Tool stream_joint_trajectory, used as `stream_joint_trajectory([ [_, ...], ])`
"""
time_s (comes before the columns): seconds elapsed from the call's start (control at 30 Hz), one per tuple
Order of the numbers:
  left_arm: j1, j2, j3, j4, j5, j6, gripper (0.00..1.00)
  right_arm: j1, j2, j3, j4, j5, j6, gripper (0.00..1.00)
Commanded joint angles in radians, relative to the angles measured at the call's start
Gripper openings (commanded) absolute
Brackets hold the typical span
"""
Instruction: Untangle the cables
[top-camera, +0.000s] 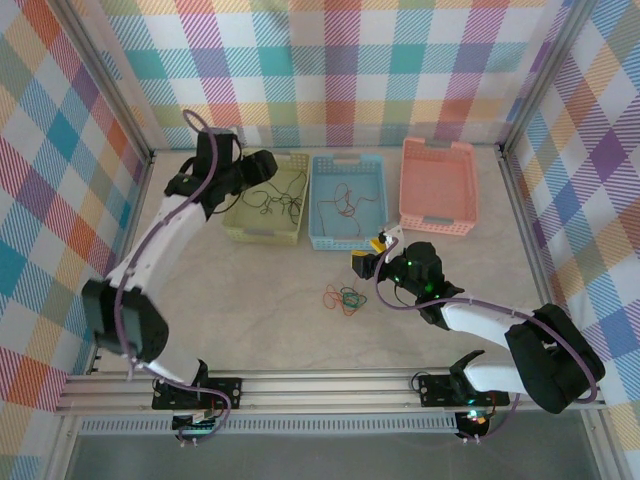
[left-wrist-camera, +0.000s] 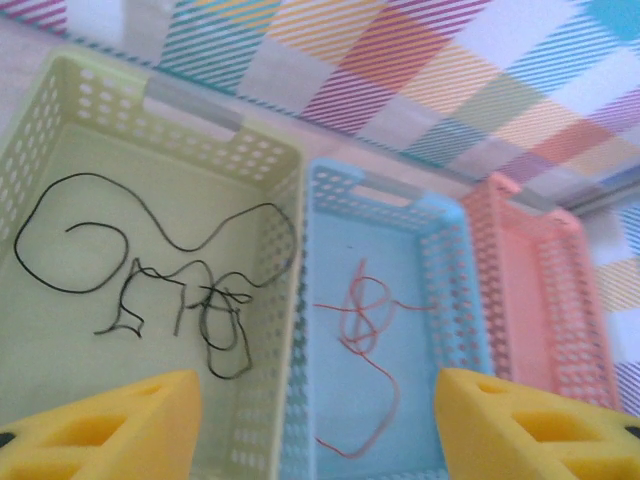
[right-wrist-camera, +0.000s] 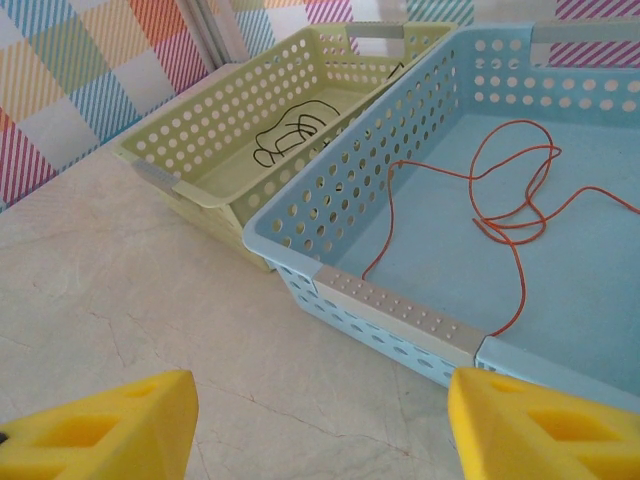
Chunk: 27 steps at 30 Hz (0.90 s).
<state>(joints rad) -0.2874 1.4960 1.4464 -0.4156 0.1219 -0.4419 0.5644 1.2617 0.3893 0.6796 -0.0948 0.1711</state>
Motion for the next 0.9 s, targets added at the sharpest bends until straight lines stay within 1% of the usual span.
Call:
stream_joint_trajectory([
  [0.0,-0.043,-0.106,-0.094,0.009,-0.012,0.01,0.63,0.008,-0.005,0.022,0.017,-0.013,-0.017,0.67],
  [0.1,-0.08,-0.187,-0.177,0.023,0.019,0.008,0.63,0.012,-0.01,0.025,0.008,-0.008,-0.03,0.67],
  [0.17,-0.116,-0.221,-0.237,0.034,0.041,0.008,0.62,0.015,-0.016,0.025,0.003,-0.008,-0.041,0.66],
  [0.23,-0.164,-0.247,-0.321,0.08,0.068,-0.005,0.61,0.02,-0.031,0.022,0.0,-0.008,-0.054,0.65],
  [0.33,-0.219,-0.232,-0.431,0.172,0.138,-0.035,0.59,0.025,-0.059,0.023,-0.026,-0.006,-0.082,0.64],
  [0.4,-0.255,-0.21,-0.479,0.202,0.168,-0.03,0.58,0.026,-0.086,0.027,-0.041,0.01,-0.1,0.63],
  [0.47,-0.263,-0.181,-0.494,0.197,0.199,-0.011,0.57,0.029,-0.138,0.037,-0.122,0.027,-0.131,0.6],
  [0.6,-0.265,-0.149,-0.499,0.167,0.197,0.019,0.54,0.029,-0.221,0.041,-0.193,0.091,-0.147,0.57],
  [0.7,-0.272,-0.141,-0.553,0.264,0.243,-0.011,0.53,0.029,-0.222,0.067,-0.239,0.044,-0.152,0.56],
  [0.77,-0.279,-0.127,-0.572,0.29,0.255,-0.017,0.52,0.029,-0.212,0.076,-0.251,0.016,-0.159,0.54],
  [0.87,-0.283,-0.124,-0.602,0.323,0.283,-0.041,0.52,0.029,-0.215,0.08,-0.269,0.037,-0.18,0.51],
])
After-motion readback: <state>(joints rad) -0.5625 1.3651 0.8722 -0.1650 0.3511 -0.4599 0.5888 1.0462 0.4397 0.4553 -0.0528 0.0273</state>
